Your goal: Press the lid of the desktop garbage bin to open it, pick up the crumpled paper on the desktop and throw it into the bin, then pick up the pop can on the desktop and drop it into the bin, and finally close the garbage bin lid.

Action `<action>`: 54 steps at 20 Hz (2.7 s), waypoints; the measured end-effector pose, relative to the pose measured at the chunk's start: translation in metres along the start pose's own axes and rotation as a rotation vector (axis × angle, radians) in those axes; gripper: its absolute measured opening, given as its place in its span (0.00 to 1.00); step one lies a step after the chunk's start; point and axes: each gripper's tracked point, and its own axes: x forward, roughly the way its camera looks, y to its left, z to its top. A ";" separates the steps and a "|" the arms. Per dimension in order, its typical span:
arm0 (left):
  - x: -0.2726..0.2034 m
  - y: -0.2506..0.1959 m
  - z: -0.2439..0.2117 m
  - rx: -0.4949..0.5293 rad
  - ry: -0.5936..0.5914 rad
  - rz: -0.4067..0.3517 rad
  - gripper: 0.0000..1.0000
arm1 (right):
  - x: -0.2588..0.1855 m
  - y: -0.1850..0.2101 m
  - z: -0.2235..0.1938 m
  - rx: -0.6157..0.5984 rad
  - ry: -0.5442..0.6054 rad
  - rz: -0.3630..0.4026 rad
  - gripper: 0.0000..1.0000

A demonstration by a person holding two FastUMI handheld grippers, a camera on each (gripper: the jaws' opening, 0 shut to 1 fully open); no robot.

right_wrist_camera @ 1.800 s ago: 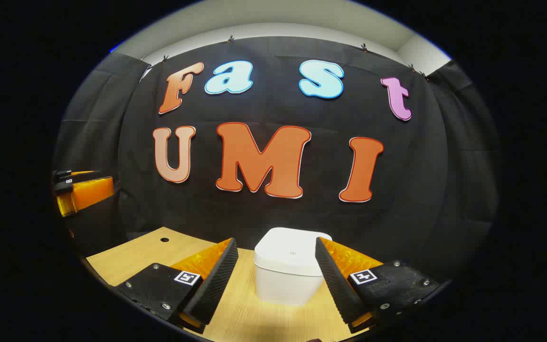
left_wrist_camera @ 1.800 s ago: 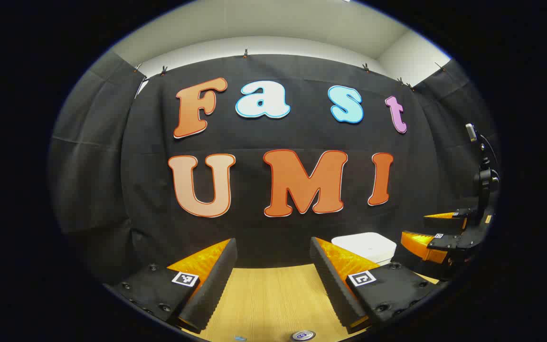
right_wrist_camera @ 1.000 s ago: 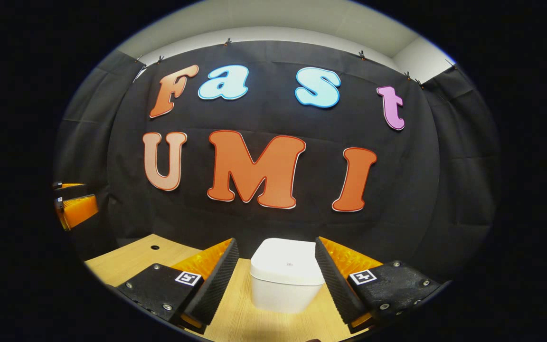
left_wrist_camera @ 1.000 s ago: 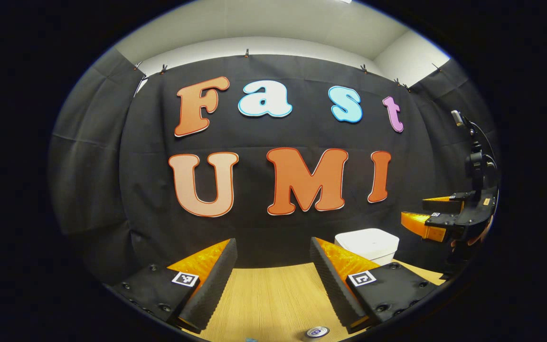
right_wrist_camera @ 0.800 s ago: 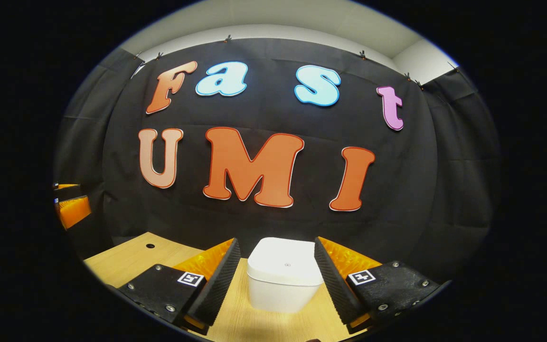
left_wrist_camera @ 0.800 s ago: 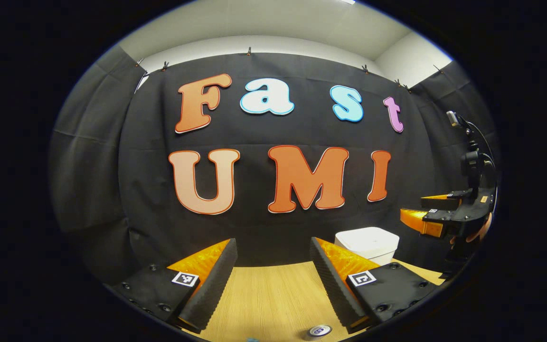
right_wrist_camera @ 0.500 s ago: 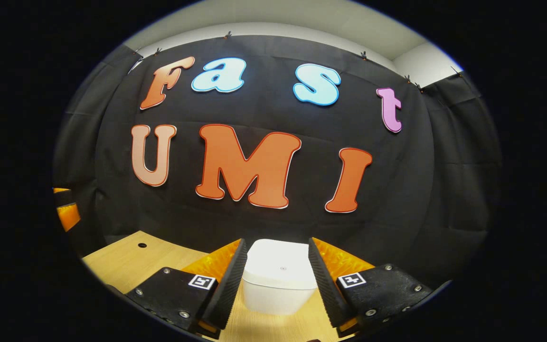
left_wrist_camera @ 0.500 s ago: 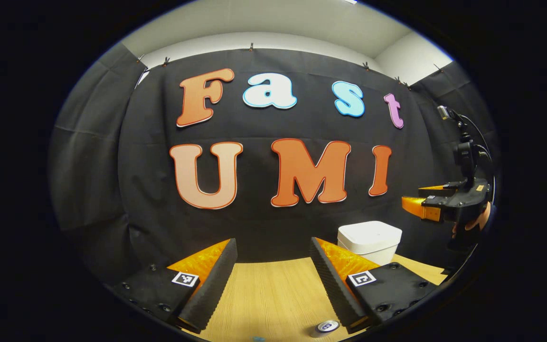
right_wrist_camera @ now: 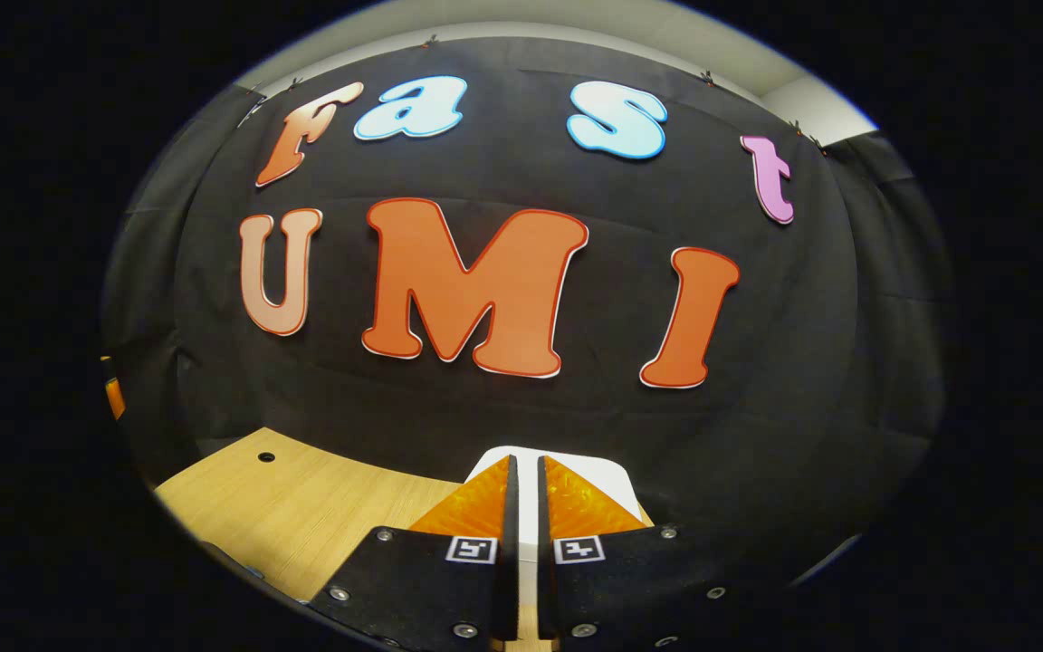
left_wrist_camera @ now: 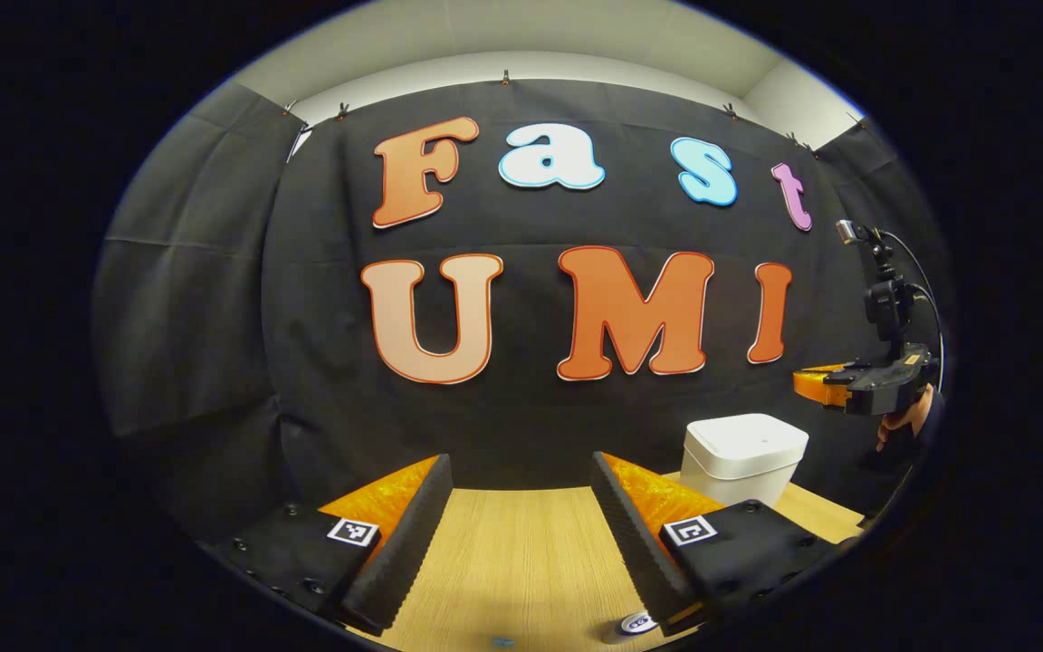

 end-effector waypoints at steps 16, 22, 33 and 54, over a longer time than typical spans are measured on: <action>0.008 -0.032 -0.040 0.029 0.145 0.118 0.99 | 0.074 -0.012 -0.096 0.033 0.241 0.098 0.01; 0.005 -0.042 -0.047 0.037 0.172 0.139 0.98 | 0.077 -0.010 -0.107 0.045 0.261 0.131 0.01; -0.005 -0.054 -0.084 0.011 0.272 0.201 0.99 | 0.071 -0.010 -0.099 0.000 0.201 0.190 0.01; -0.029 0.039 -0.167 0.015 0.429 0.158 0.99 | 0.021 0.004 -0.052 -0.080 0.069 0.134 0.09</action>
